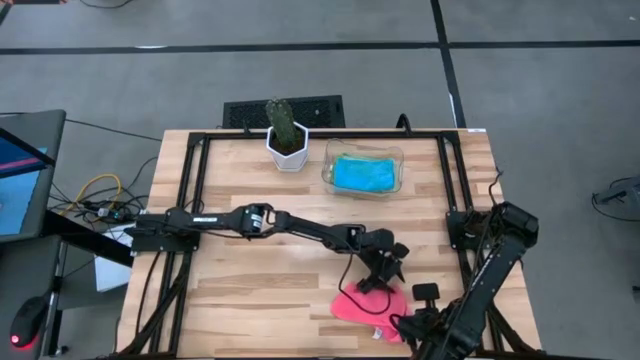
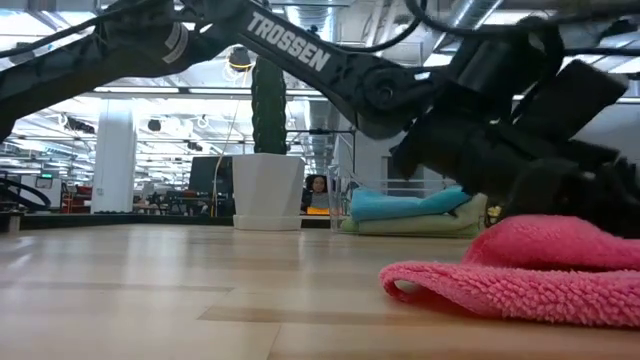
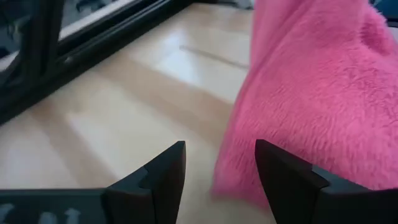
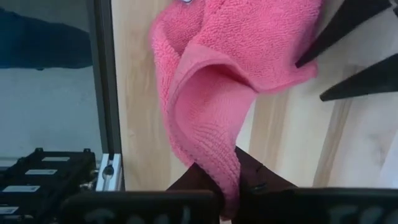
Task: Fold microfiber towels
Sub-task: Fold the pink towel
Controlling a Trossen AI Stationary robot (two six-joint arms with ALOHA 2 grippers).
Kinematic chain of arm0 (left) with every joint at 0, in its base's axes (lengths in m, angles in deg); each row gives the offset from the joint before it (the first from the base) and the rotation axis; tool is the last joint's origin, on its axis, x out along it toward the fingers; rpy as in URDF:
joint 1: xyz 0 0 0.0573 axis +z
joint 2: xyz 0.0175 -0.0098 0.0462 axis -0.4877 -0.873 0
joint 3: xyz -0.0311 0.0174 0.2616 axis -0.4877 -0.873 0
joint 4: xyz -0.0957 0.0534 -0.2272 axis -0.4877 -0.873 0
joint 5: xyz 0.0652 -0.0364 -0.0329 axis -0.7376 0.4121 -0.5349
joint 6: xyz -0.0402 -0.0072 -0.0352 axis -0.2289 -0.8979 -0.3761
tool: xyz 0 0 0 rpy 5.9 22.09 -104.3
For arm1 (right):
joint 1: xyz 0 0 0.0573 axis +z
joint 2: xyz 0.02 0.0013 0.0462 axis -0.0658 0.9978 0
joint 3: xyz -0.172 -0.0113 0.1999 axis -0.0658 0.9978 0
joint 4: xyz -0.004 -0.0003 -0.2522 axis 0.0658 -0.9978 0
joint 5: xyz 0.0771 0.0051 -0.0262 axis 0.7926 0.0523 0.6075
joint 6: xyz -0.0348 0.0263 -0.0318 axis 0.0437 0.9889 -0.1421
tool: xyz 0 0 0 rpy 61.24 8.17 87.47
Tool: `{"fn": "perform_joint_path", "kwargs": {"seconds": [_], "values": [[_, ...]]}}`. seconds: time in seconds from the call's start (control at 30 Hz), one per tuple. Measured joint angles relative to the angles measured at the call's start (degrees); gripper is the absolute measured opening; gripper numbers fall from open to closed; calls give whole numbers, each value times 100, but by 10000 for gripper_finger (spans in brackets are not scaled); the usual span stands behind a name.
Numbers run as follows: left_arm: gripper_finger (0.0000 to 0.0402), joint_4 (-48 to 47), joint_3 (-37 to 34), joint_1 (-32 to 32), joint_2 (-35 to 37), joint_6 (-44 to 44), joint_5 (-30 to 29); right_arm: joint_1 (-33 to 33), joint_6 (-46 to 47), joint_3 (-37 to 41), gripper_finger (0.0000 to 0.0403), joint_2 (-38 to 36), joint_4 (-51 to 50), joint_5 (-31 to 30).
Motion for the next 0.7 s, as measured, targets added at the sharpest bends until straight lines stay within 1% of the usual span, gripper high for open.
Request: {"fn": "perform_joint_path", "kwargs": {"seconds": [0.03,0.17,0.23,0.27,0.37,0.43,0.53,0.67,0.7], "values": [[187,83,2,-31,-29,35,-6,0,29,0,35,1,1,-1],[187,142,68,-125,-152,32,-467,-4,107,0,36,1,131,-11],[187,136,65,-151,-185,-16,-446,-4,178,0,33,0,176,-12],[186,117,65,-165,-182,-62,-554,-2,179,0,31,1,199,-11],[171,-33,74,-174,-189,-137,-757,-2,178,0,27,1,252,-19],[146,-320,166,-176,-193,-207,-823,-4,179,0,26,-1,258,-22],[92,-855,286,-189,-191,-232,-1004,-2,181,2,30,-1,265,-22],[19,-1024,284,-183,-191,-353,-1061,-2,180,2,32,-1,283,-25],[10,-1037,310,-185,-191,-496,-1073,-2,175,0,31,-1,278,-33]]}}
